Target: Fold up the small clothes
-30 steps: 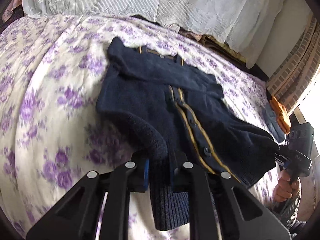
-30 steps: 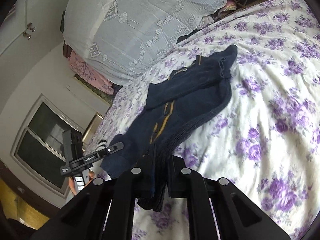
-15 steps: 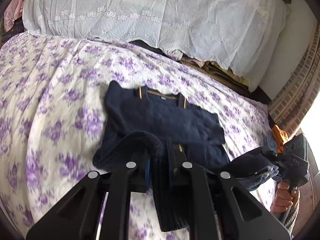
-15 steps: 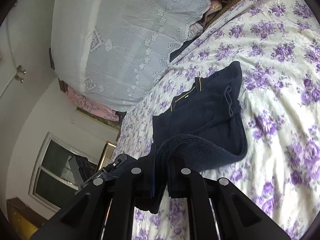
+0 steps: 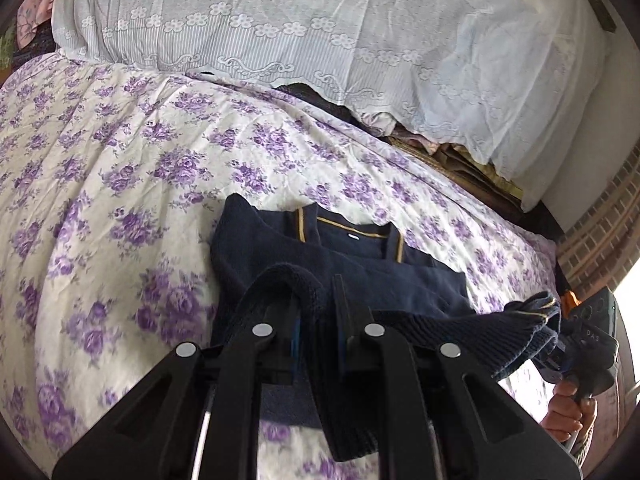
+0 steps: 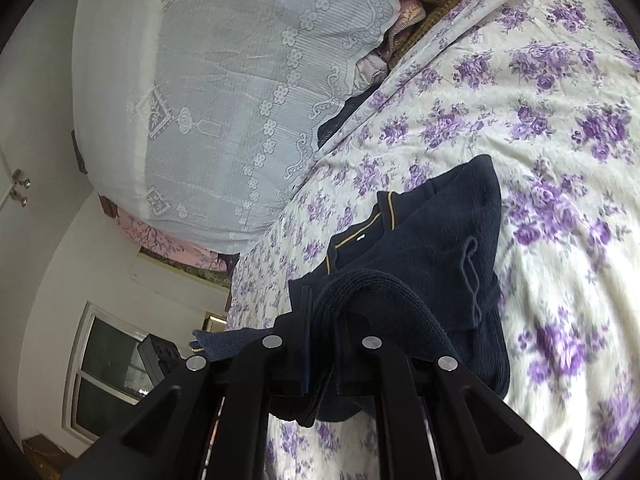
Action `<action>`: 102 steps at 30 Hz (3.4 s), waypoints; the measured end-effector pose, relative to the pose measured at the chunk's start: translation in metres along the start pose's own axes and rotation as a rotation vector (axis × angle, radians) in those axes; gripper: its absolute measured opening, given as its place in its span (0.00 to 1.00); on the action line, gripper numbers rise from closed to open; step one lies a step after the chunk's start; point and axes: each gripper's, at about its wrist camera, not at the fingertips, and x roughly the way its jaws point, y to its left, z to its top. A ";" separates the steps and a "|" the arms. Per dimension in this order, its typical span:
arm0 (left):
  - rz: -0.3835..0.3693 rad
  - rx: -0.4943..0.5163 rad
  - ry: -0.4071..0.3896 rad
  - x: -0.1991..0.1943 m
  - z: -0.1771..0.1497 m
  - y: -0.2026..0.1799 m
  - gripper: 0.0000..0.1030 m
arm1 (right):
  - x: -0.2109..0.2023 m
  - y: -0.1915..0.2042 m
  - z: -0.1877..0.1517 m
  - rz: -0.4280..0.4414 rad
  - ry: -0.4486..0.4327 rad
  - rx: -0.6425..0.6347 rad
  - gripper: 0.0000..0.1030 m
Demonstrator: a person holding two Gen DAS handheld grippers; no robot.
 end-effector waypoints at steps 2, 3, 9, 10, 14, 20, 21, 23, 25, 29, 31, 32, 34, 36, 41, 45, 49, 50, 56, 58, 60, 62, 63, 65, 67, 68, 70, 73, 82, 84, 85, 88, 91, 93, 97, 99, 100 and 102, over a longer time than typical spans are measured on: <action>0.003 -0.016 0.003 0.010 0.007 0.003 0.11 | 0.007 -0.003 0.007 -0.001 -0.006 0.018 0.09; 0.005 -0.024 0.004 0.014 0.010 0.005 0.11 | 0.013 -0.006 0.013 -0.004 -0.011 0.035 0.09; 0.039 -0.058 0.009 0.040 0.030 0.013 0.11 | 0.042 -0.020 0.035 -0.044 -0.040 0.097 0.09; 0.052 -0.062 0.010 0.046 0.033 0.016 0.11 | 0.046 -0.022 0.037 -0.052 -0.044 0.104 0.09; 0.077 -0.072 0.028 0.068 0.038 0.025 0.11 | 0.066 -0.041 0.046 -0.076 -0.046 0.145 0.09; 0.113 -0.042 0.074 0.100 0.035 0.032 0.12 | 0.091 -0.071 0.048 -0.142 -0.011 0.150 0.09; 0.122 -0.031 0.078 0.103 0.035 0.031 0.12 | 0.092 -0.072 0.048 -0.143 -0.007 0.147 0.09; 0.134 -0.019 0.081 0.106 0.035 0.030 0.14 | 0.093 -0.072 0.048 -0.148 0.000 0.137 0.09; 0.137 -0.023 0.086 0.109 0.035 0.032 0.14 | 0.094 -0.071 0.049 -0.156 0.004 0.130 0.08; 0.110 -0.060 0.101 0.109 0.033 0.038 0.17 | 0.092 -0.072 0.050 -0.138 0.010 0.141 0.11; 0.066 -0.096 0.100 0.101 0.035 0.042 0.25 | 0.088 -0.070 0.052 -0.124 0.011 0.147 0.25; 0.037 -0.116 0.087 0.094 0.036 0.043 0.34 | 0.083 -0.068 0.054 -0.114 0.004 0.147 0.32; -0.022 -0.136 0.029 0.075 0.041 0.044 0.46 | 0.070 -0.059 0.059 -0.085 -0.036 0.120 0.43; -0.009 -0.125 -0.015 0.063 0.045 0.040 0.69 | 0.054 -0.050 0.066 -0.059 -0.085 0.075 0.45; 0.131 -0.049 -0.098 0.048 0.045 0.027 0.76 | 0.035 -0.037 0.071 -0.068 -0.143 0.023 0.40; 0.094 0.006 -0.049 0.066 0.043 0.010 0.76 | 0.059 -0.016 0.061 -0.065 -0.079 -0.064 0.28; 0.167 0.066 0.021 0.102 0.041 -0.006 0.76 | 0.108 0.002 0.050 -0.094 0.019 -0.147 0.27; 0.201 0.078 0.038 0.113 0.041 -0.007 0.76 | 0.125 0.002 0.049 -0.106 0.045 -0.164 0.27; 0.268 0.016 0.128 0.145 0.044 0.028 0.77 | 0.155 -0.045 0.058 -0.226 0.094 -0.087 0.00; 0.265 0.011 0.117 0.139 0.045 0.030 0.77 | 0.138 -0.064 0.070 -0.186 0.054 0.037 0.00; 0.337 0.011 0.091 0.133 0.045 0.033 0.79 | 0.117 -0.068 0.078 -0.279 -0.035 0.015 0.00; 0.490 -0.003 0.047 0.122 0.044 0.041 0.80 | 0.097 -0.072 0.081 -0.316 -0.088 0.040 0.05; 0.464 -0.009 0.046 0.118 0.043 0.042 0.80 | 0.089 -0.068 0.078 -0.331 -0.109 0.030 0.05; 0.320 -0.031 0.058 0.105 0.040 0.041 0.80 | 0.078 -0.051 0.072 -0.300 -0.119 -0.036 0.05; 0.224 -0.004 0.052 0.095 0.034 0.025 0.80 | 0.074 -0.026 0.059 -0.218 -0.095 -0.098 0.06; 0.182 0.045 0.053 0.089 0.027 0.009 0.80 | 0.077 -0.010 0.047 -0.166 -0.061 -0.141 0.07; 0.133 0.118 0.069 0.085 0.016 -0.014 0.83 | 0.086 0.011 0.024 -0.118 0.009 -0.193 0.22; 0.125 0.191 0.089 0.086 -0.003 -0.037 0.89 | 0.106 0.022 -0.014 -0.088 0.138 -0.229 0.29; 0.293 0.204 0.129 0.073 -0.040 -0.009 0.86 | 0.039 -0.073 -0.020 -0.101 0.095 0.042 0.00; 0.425 0.177 0.097 0.057 -0.043 0.006 0.89 | 0.014 -0.085 -0.017 -0.099 0.041 0.071 0.00; 0.458 0.151 0.091 0.052 -0.044 0.013 0.90 | 0.006 -0.090 -0.018 -0.082 0.027 0.101 0.00; 0.530 0.040 0.070 0.034 -0.041 0.043 0.90 | -0.017 -0.089 -0.017 -0.209 -0.059 0.097 0.15; 0.459 0.015 -0.006 0.013 -0.037 0.038 0.90 | -0.029 -0.054 -0.022 -0.204 -0.110 -0.039 0.18; 0.401 0.068 -0.041 0.010 -0.037 0.018 0.90 | -0.022 -0.025 -0.030 -0.140 -0.083 -0.130 0.30; 0.353 0.217 -0.021 0.038 -0.042 -0.029 0.96 | 0.043 0.020 -0.062 -0.080 0.101 -0.295 0.42; 0.440 0.271 0.045 0.072 -0.044 -0.032 0.96 | 0.069 0.018 -0.074 -0.118 0.171 -0.323 0.42; 0.488 0.279 0.087 0.086 -0.046 -0.028 0.96 | 0.078 0.010 -0.076 -0.151 0.197 -0.322 0.40; 0.469 0.241 0.136 0.099 -0.046 -0.012 0.96 | 0.082 -0.014 -0.069 -0.154 0.224 -0.256 0.20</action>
